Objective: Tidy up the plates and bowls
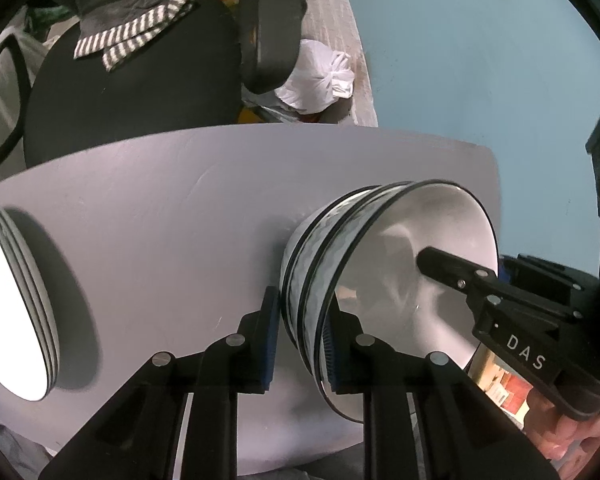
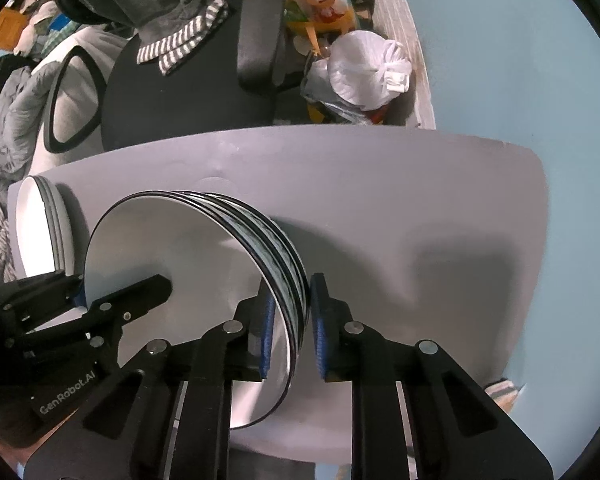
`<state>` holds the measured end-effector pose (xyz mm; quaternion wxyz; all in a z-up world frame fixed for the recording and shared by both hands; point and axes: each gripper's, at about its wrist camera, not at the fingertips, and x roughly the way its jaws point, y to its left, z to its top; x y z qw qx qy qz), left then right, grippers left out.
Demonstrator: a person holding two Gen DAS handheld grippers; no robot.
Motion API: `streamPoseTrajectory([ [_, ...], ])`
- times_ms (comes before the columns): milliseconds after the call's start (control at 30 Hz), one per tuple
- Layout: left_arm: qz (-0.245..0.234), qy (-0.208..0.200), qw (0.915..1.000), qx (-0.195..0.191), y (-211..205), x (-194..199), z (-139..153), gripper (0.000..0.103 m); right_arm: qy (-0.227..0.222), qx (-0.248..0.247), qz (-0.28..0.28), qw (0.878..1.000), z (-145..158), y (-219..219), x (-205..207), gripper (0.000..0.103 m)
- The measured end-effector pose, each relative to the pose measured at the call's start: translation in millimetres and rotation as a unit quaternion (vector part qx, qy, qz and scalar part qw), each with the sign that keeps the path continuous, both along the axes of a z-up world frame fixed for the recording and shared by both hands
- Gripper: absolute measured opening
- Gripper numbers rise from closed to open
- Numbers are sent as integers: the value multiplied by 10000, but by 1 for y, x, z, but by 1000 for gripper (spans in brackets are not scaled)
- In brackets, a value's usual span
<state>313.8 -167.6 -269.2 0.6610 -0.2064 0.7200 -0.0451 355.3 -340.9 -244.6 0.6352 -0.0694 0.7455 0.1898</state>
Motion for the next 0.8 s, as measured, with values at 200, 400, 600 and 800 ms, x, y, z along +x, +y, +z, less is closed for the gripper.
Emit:
streamPoseTrajectory([
  [200,12,72,9999,118,2,-9,2,19,84,67,32,9999,1,7,-10,16],
  [400,119,70,9998,120,11,-20,7,19,155,90,131,9998,0,17,-20,16],
  [600,245,69,9995,202,20,-30,10,19,217,123,220,9994,-1,28,-29,16],
  [800,398,75,9990,167,33,-41,10,19,288,103,304,9991,-3,40,-36,15],
])
